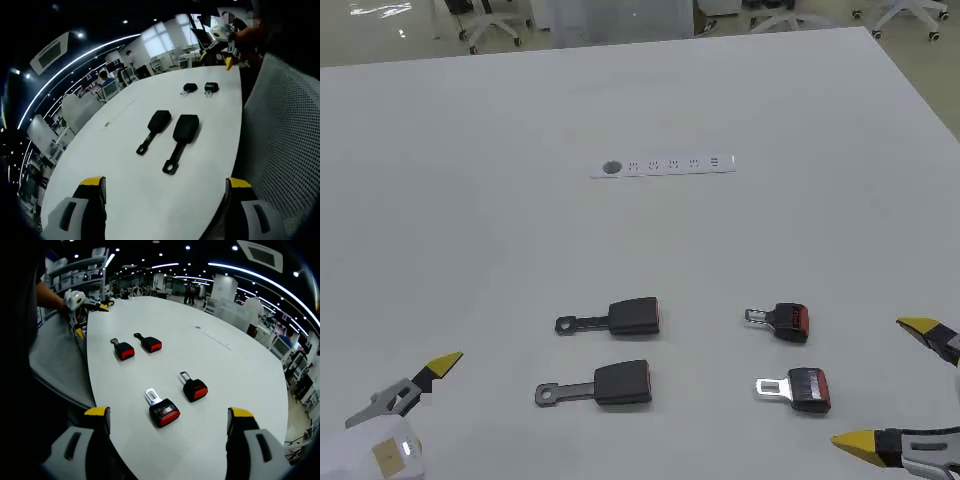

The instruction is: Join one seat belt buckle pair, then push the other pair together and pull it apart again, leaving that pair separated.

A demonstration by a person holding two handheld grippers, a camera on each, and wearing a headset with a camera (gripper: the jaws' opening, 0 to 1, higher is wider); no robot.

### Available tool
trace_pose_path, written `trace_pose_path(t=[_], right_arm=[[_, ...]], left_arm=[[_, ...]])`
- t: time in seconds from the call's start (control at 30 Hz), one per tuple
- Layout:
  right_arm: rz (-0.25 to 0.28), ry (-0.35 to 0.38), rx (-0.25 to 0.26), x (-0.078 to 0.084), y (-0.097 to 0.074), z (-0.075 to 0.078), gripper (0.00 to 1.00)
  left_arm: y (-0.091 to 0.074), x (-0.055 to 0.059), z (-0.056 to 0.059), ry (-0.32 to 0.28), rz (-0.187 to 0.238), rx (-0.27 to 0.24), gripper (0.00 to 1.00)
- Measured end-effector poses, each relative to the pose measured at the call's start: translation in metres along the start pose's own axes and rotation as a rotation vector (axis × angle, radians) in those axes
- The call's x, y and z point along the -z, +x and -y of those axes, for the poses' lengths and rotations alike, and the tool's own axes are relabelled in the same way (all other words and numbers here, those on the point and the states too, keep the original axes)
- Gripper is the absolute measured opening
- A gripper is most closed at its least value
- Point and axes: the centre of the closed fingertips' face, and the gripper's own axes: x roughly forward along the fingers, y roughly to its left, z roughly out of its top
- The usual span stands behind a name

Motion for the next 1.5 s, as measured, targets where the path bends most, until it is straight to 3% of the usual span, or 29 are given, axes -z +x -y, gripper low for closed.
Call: trace_pose_path(t=[0.13, 0.2, 0.33, 0.47, 0.67, 0.87, 0.97, 1.07, 1.2, 1.5], right_arm=[[0.005, 0.041, 0.009, 0.005, -0.008, 0.005, 1.00], [0.007, 0.064, 0.013, 0.007, -0.011, 0.008, 1.00], [0.019, 0.101, 0.019, 0.007, -0.013, 0.009, 0.99], [0.030, 0.084, 0.019, 0.003, -0.012, 0.002, 1.00], [-0.007, 0.081, 0.029, 0.006, -0.014, -0.004, 1.00], [-0.002, 0.084, 0.042, 0.004, -0.022, 0.000, 1.00], [0.002, 0.098, 0.051, 0.006, -0.024, 0.003, 1.00], [0.001, 0.109, 0.050, 0.006, -0.025, 0.002, 1.00], [0.015, 0.135, 0.042, 0.004, -0.024, 0.002, 1.00], [-0.012, 0.076, 0.054, 0.006, -0.023, 0.001, 0.99]], left_arm=[[-0.002, -0.001, -0.006, -0.010, -0.002, -0.029, 0.99], [-0.006, -0.008, -0.011, -0.004, 0.024, -0.056, 0.95], [-0.003, -0.003, -0.009, -0.018, 0.009, -0.041, 0.99], [-0.002, -0.002, -0.004, -0.004, 0.002, -0.023, 1.00], [-0.002, 0.001, -0.006, -0.011, -0.012, -0.036, 1.00], [-0.002, 0.002, -0.005, -0.001, -0.020, -0.036, 1.00], [-0.005, 0.001, -0.012, -0.006, -0.021, -0.065, 0.95], [-0.005, 0.002, -0.012, -0.015, -0.017, -0.064, 0.98], [-0.001, 0.005, -0.002, -0.003, -0.034, -0.024, 1.00], [-0.003, 0.000, -0.006, 0.000, -0.014, -0.043, 1.00]])
